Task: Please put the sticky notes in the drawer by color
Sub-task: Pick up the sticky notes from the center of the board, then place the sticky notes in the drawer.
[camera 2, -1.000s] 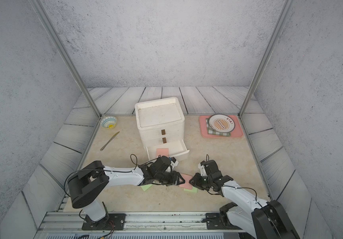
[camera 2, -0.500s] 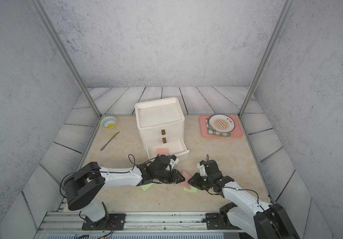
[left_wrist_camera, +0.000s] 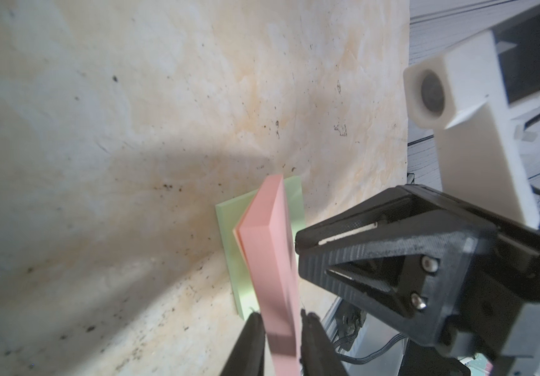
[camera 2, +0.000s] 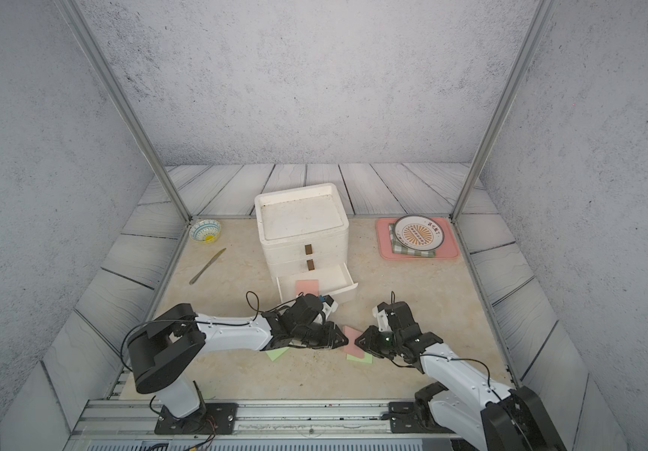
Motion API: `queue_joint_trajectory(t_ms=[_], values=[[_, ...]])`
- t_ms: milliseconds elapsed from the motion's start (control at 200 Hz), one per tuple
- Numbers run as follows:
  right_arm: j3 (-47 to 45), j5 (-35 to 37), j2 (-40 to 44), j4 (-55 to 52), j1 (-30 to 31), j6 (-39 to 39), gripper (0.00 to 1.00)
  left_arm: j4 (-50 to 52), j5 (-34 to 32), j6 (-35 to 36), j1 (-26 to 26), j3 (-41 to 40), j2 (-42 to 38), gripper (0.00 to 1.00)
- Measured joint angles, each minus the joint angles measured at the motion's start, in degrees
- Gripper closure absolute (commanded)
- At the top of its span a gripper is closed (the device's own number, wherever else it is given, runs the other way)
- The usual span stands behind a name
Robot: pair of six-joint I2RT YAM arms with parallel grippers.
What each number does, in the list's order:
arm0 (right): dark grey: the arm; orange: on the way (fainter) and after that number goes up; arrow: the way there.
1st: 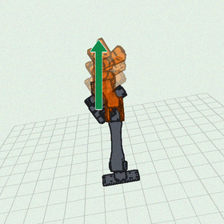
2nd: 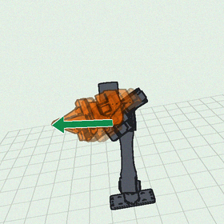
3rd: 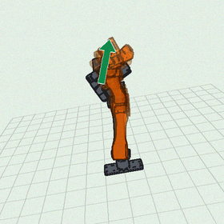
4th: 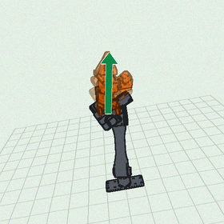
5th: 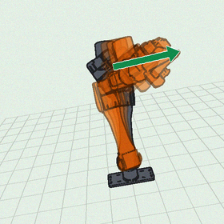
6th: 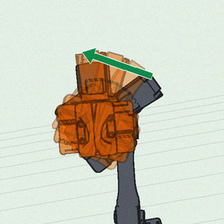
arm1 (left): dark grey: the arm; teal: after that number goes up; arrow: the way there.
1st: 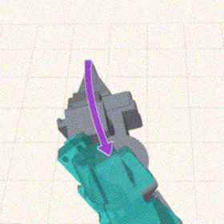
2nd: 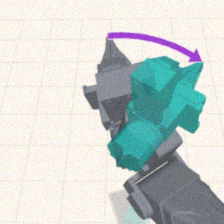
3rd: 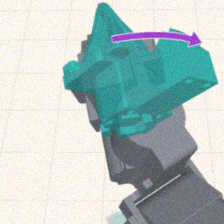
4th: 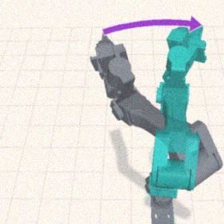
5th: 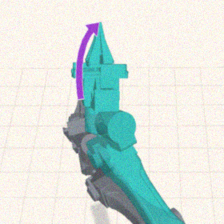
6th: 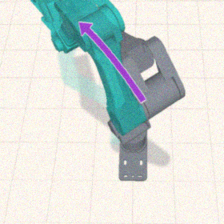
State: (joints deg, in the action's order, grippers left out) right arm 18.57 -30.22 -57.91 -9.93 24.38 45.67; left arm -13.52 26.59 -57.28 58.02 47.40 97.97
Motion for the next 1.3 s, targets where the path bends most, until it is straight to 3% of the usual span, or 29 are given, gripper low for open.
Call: queue_joint_trajectory(t_ms=[275,590,751,861,1061,1166,1301], values=[[0.0,-0.13,0.72,-0.2,0.0,0.02,0.76,-0.55,-0.07,-0.07,0.02,-0.35,-0.04,0.92],[0.59,2.75,8.52,-5.68,-0.02,-0.07,0.76,-1.7,0.9,-0.26,-2.43,-4.46,-5.86,0.93],[0.87,7.56,16.02,-9.92,-0.02,0.02,0.76,1.11,2.14,0.09,-7.72,-5.42,-14.36,0.93],[0.9,10.84,21.05,-12.59,-0.2,0.2,0.76,8.22,2.03,2.19,-13.51,-4.94,-23.17,0.95],[0.87,12.41,21.7,-13.55,-0.35,0.63,0.76,19.91,-6.27,7.5,-22.56,-0.96,-37.7,0.98],[0.87,12.15,19.37,-12.63,-0.35,0.85,0.76,20.24,-8.28,8.46,-24.26,0.46,-36.89,0.98],[0.87,11.78,17.64,-12.28,-0.35,0.81,0.76,19.28,-6.54,8.9,-24.52,1.57,-27.54,0.98]])
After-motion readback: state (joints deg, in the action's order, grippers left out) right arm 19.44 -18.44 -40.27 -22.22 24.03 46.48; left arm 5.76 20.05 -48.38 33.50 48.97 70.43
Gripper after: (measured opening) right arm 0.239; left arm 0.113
